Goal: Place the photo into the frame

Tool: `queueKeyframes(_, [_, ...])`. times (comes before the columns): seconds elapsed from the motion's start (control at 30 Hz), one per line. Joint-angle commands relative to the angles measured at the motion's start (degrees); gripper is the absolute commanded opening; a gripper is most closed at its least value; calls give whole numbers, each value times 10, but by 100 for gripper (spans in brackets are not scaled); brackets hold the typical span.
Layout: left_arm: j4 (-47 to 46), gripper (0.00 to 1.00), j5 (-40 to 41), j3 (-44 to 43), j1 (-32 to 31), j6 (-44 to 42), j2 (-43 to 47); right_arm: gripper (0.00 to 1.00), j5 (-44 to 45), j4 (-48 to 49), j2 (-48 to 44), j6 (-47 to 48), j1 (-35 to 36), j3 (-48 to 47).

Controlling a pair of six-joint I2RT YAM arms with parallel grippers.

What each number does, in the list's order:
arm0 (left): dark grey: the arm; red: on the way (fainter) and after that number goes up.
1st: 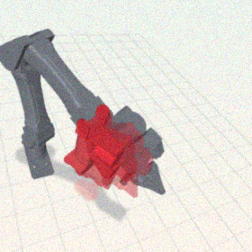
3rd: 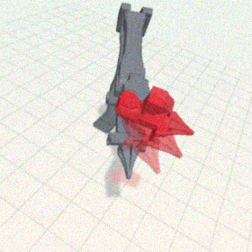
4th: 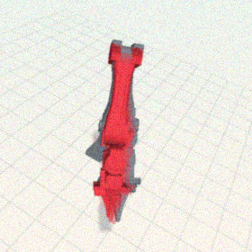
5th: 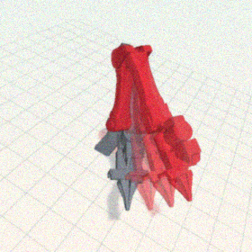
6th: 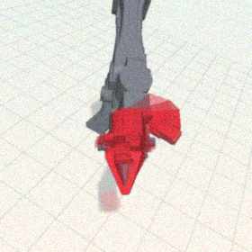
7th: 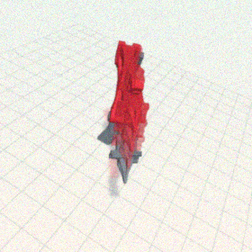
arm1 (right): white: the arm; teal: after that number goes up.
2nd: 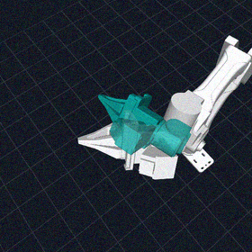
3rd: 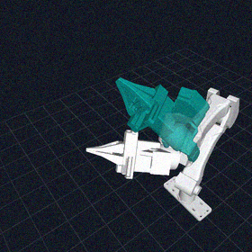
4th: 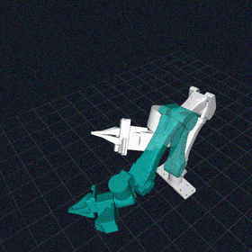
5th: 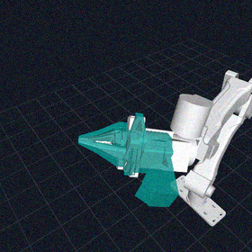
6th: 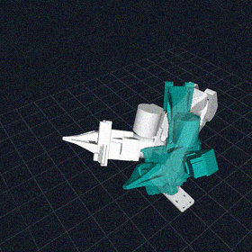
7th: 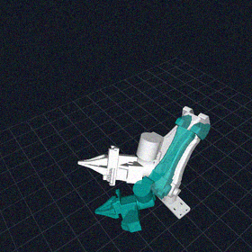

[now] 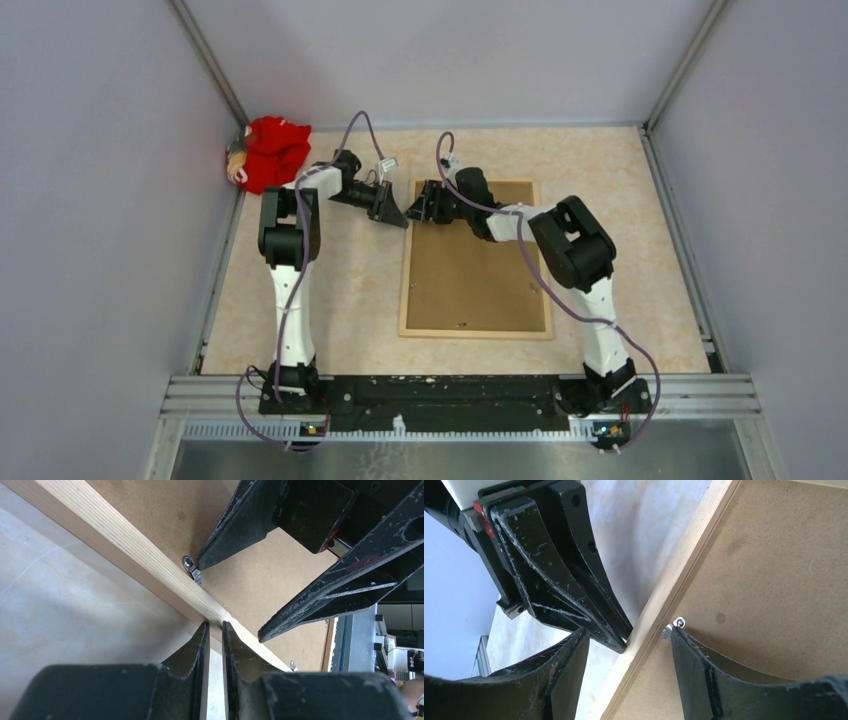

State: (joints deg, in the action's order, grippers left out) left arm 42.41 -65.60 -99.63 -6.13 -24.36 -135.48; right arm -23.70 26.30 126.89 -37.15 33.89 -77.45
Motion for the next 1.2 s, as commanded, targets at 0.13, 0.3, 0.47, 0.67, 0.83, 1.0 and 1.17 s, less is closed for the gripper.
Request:
queueKeyframes(0.13, [14, 19, 34, 20, -11, -32, 1, 61, 21, -12, 39, -17, 12, -22])
queueKeyframes(0.3, [14, 19, 33, 19, -11, -33, 0, 61, 41, -11, 39, -27, 23, -11])
queueKeyframes(0.47, [14, 19, 30, 19, -12, -33, -1, 61, 94, -15, 30, -48, 37, 8])
queueKeyframes(0.67, [17, 18, 32, 19, -12, -38, 0, 61, 161, -29, 3, -56, 51, 39])
queueKeyframes(0.83, [20, 18, 32, 20, -12, -39, -1, 61, 168, -27, 4, -57, 51, 43])
queueKeyframes(1.0, [22, 18, 37, 19, -11, -43, 2, 62, 168, -5, -26, -53, 51, 76])
queueKeyframes(1.17, [24, 18, 37, 16, -10, -40, -1, 63, 155, 4, -41, -54, 51, 95])
